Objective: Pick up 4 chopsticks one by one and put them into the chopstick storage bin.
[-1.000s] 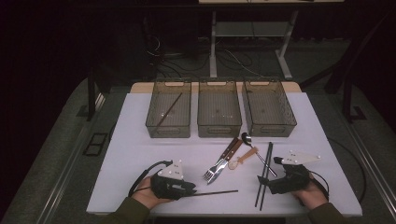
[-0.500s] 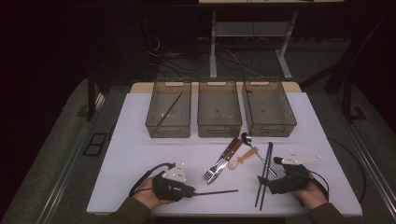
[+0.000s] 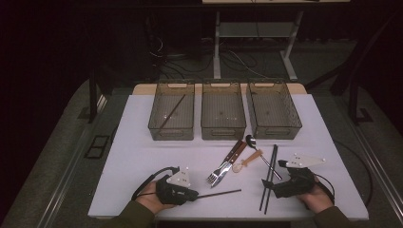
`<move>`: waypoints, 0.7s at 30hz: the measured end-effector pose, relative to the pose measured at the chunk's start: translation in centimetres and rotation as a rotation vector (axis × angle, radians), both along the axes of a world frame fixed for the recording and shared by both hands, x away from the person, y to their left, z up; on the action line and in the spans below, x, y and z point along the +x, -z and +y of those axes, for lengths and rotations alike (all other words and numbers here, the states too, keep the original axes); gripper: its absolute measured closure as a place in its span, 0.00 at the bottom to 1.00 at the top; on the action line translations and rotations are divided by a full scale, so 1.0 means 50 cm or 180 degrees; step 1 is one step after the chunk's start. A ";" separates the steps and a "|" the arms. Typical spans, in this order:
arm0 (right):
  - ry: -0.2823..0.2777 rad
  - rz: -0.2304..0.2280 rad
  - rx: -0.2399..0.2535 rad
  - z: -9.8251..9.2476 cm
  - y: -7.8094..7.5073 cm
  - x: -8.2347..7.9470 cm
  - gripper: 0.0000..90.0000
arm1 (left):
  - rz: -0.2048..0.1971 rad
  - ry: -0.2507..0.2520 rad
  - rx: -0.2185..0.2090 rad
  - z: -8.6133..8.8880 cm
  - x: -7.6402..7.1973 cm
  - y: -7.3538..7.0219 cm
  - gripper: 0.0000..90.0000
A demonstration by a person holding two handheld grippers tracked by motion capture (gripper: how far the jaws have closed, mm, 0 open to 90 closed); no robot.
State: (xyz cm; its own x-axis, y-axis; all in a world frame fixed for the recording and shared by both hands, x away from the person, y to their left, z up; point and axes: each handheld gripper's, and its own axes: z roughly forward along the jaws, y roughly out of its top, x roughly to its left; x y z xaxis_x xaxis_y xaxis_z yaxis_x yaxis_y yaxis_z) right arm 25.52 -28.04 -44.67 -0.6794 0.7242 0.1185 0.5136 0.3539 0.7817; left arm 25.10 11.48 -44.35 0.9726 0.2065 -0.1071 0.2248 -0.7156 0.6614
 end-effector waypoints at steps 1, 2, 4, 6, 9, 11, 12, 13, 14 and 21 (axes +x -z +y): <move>-0.0004 0.0000 -0.0006 0.000 0.000 0.000 0.02 | 0.0000 -0.0001 -0.0001 0.000 0.000 0.000 0.93; -0.0004 0.0001 -0.0005 0.000 0.000 0.000 0.02 | 0.0000 0.0004 0.0003 0.000 0.000 0.000 0.93; -0.0004 0.0003 -0.0005 0.000 0.000 0.000 0.02 | 0.0025 0.0003 0.0005 0.000 0.002 0.000 0.94; -0.0003 0.0000 -0.0003 0.001 0.000 0.000 0.02 | 0.0048 0.0002 -0.0006 0.001 0.003 0.000 0.94; -0.0003 0.0002 -0.0005 0.001 0.000 0.000 0.02 | 0.0103 -0.0019 -0.0022 0.001 0.005 0.000 0.94; -0.0004 0.0002 -0.0005 0.001 0.000 0.000 0.02 | 0.0106 -0.0005 -0.0014 0.001 0.007 0.000 0.94; -0.0003 0.0001 -0.0002 0.001 0.000 0.000 0.02 | 0.0093 0.0022 0.0011 0.001 0.008 -0.001 0.94; -0.0003 0.0001 -0.0003 0.000 0.000 0.000 0.02 | 0.0101 0.0013 0.0003 0.000 0.007 -0.002 0.94; -0.0004 0.0000 -0.0002 0.000 0.000 0.000 0.02 | 0.0109 0.0019 0.0012 -0.001 0.007 -0.003 0.94; -0.0012 -0.0005 0.0000 0.000 0.000 0.000 0.02 | 0.0122 0.0091 0.0031 0.001 0.011 -0.012 0.94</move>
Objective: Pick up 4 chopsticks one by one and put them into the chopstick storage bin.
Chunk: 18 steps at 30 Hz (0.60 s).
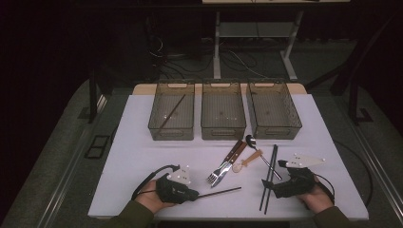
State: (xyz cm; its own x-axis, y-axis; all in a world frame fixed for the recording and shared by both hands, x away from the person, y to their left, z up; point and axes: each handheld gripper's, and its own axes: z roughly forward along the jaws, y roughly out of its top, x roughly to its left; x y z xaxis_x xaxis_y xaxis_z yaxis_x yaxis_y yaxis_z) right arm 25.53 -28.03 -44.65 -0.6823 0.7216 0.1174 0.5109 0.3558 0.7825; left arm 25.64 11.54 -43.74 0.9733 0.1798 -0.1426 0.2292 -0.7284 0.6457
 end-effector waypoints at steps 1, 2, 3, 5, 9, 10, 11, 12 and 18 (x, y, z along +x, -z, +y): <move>0.0002 0.0001 -0.0003 0.000 0.000 0.000 0.02 | 0.0031 -0.0048 -0.0044 -0.002 -0.003 0.001 0.94; 0.0001 0.0001 -0.0003 0.000 0.000 0.000 0.02 | 0.0049 -0.0083 -0.0066 -0.004 -0.005 0.002 0.94; 0.0002 0.0000 0.0000 0.000 0.000 0.000 0.02 | 0.0044 -0.0064 -0.0046 -0.006 -0.005 0.001 0.94; 0.0001 0.0006 -0.0003 0.000 0.000 0.001 0.02 | 0.0023 0.0029 0.0025 -0.005 -0.001 -0.004 0.94; 0.0001 0.0007 -0.0004 0.001 0.000 0.000 0.02 | 0.0100 -0.0116 -0.0142 -0.007 -0.004 -0.009 0.94; -0.0001 0.0005 -0.0003 0.001 0.000 0.000 0.02 | 0.0070 -0.0069 -0.0105 -0.003 0.000 -0.013 0.94; 0.0001 0.0006 -0.0006 0.001 0.000 0.000 0.02 | 0.0076 -0.0100 -0.0155 -0.002 0.000 -0.016 0.94; 0.0002 0.0009 -0.0006 0.001 0.000 0.000 0.02 | 0.0104 -0.0174 -0.0236 -0.001 -0.002 -0.018 0.94; -0.0003 0.0003 -0.0002 0.000 0.000 0.000 0.02 | 0.0119 -0.0302 -0.0357 0.015 0.008 -0.029 0.94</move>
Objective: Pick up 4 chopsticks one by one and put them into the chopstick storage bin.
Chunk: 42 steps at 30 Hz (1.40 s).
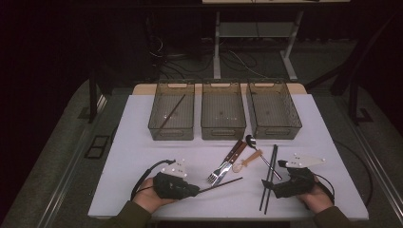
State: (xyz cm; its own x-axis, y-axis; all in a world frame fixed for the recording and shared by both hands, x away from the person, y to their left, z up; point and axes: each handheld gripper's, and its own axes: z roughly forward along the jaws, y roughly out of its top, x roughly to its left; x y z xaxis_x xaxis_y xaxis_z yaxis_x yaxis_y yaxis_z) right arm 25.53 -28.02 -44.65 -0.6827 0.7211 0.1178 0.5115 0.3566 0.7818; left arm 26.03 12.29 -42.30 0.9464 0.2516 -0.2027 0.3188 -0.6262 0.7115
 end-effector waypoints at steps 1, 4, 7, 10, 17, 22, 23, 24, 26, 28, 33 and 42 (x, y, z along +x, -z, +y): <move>0.0002 -0.0001 0.0003 0.000 0.000 0.000 0.02 | -0.0004 -0.0002 0.0007 0.003 0.002 -0.002 0.94; -0.0001 0.0000 0.0000 -0.001 0.000 0.000 0.02 | -0.0024 -0.0064 -0.0008 0.008 0.003 -0.004 0.94; -0.0006 -0.0004 -0.0005 -0.001 0.000 0.000 0.02 | -0.0026 -0.0143 -0.0037 0.015 0.005 -0.007 0.94; -0.0001 -0.0001 0.0000 0.000 0.000 0.000 0.02 | -0.0044 -0.0230 -0.0043 0.021 0.007 -0.009 0.94; -0.0005 0.0008 -0.0004 0.000 0.000 0.000 0.02 | -0.0111 -0.0417 -0.0028 0.036 0.015 -0.013 0.94; -0.0003 0.0012 -0.0004 0.001 0.000 0.000 0.02 | -0.0166 -0.0584 -0.0010 0.051 0.021 -0.017 0.94; -0.0006 0.0011 -0.0003 0.001 0.000 0.000 0.02 | -0.0175 -0.0613 -0.0011 0.053 0.022 -0.017 0.94; -0.0006 0.0011 -0.0002 0.001 0.000 0.000 0.02 | -0.0185 -0.0648 -0.0004 0.056 0.023 -0.017 0.94; -0.0005 0.0012 -0.0003 0.001 0.000 0.000 0.02 | -0.0200 -0.0711 0.0012 0.062 0.026 -0.018 0.94; -0.0004 0.0011 -0.0001 0.001 0.000 0.000 0.02 | -0.0219 -0.0766 0.0011 0.068 0.029 -0.018 0.94; -0.0011 0.0006 -0.0005 0.000 0.000 0.000 0.02 | -0.0254 -0.0900 -0.0006 0.081 0.034 -0.020 0.94; -0.0012 0.0005 0.0001 0.000 0.000 0.000 0.02 | -0.0298 -0.1116 -0.0061 0.103 0.043 -0.027 0.94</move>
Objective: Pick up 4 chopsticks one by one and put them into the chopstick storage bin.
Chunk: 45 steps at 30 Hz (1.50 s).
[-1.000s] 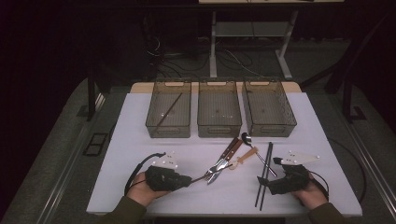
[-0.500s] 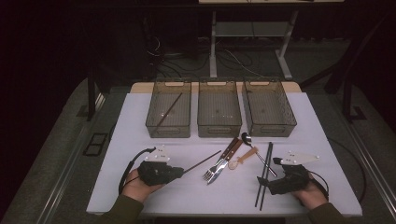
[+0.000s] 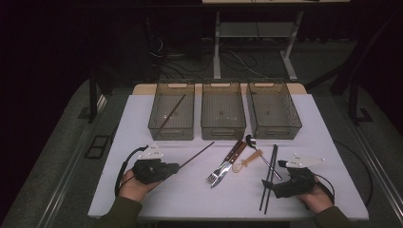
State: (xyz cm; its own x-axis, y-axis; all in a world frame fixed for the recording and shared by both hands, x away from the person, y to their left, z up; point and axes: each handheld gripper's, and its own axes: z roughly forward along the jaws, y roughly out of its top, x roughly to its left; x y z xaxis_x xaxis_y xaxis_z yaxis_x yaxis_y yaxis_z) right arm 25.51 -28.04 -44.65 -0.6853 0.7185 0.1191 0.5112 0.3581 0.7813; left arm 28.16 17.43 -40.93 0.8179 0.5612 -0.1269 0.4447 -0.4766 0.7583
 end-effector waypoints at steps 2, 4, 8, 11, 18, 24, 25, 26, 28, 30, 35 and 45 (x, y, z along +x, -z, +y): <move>-0.0002 -0.0001 -0.0004 0.000 0.000 0.001 0.02 | -0.0016 -0.0032 -0.0004 0.004 0.003 -0.002 0.94; -0.0001 0.0005 -0.0005 0.000 0.000 0.001 0.02 | -0.0032 -0.0071 -0.0012 0.008 0.006 -0.004 0.94; 0.0012 0.0010 0.0002 0.001 0.000 0.001 0.02 | -0.0060 -0.0141 -0.0041 0.017 0.013 -0.007 0.94; 0.0010 0.0013 -0.0003 0.002 0.001 0.001 0.02 | -0.0062 -0.0172 -0.0027 0.022 0.019 -0.009 0.94; 0.0009 -0.0003 -0.0003 0.000 0.000 0.001 0.02 | -0.0096 -0.0251 -0.0045 0.029 0.040 -0.014 0.94; 0.0014 0.0012 -0.0007 0.001 0.000 0.001 0.02 | -0.0124 -0.0278 -0.0028 0.027 0.057 -0.017 0.94; 0.0018 0.0010 -0.0005 0.001 0.001 0.001 0.02 | -0.0112 -0.0280 -0.0039 0.027 0.060 -0.018 0.94; 0.0015 0.0010 -0.0005 0.001 0.001 0.001 0.02 | -0.0125 -0.0282 -0.0025 0.026 0.064 -0.019 0.94; 0.0013 0.0011 -0.0015 0.001 0.001 0.002 0.02 | -0.0126 -0.0305 -0.0040 0.026 0.070 -0.021 0.94; 0.0016 0.0014 -0.0010 0.000 0.001 0.001 0.02 | -0.0143 -0.0328 -0.0036 0.027 0.075 -0.024 0.94; 0.0009 0.0008 -0.0009 0.001 0.002 0.002 0.02 | -0.0172 -0.0394 -0.0089 0.033 0.090 -0.032 0.94; 0.0018 0.0027 -0.0009 0.001 0.002 0.002 0.02 | -0.0204 -0.0517 -0.0191 0.041 0.125 -0.045 0.94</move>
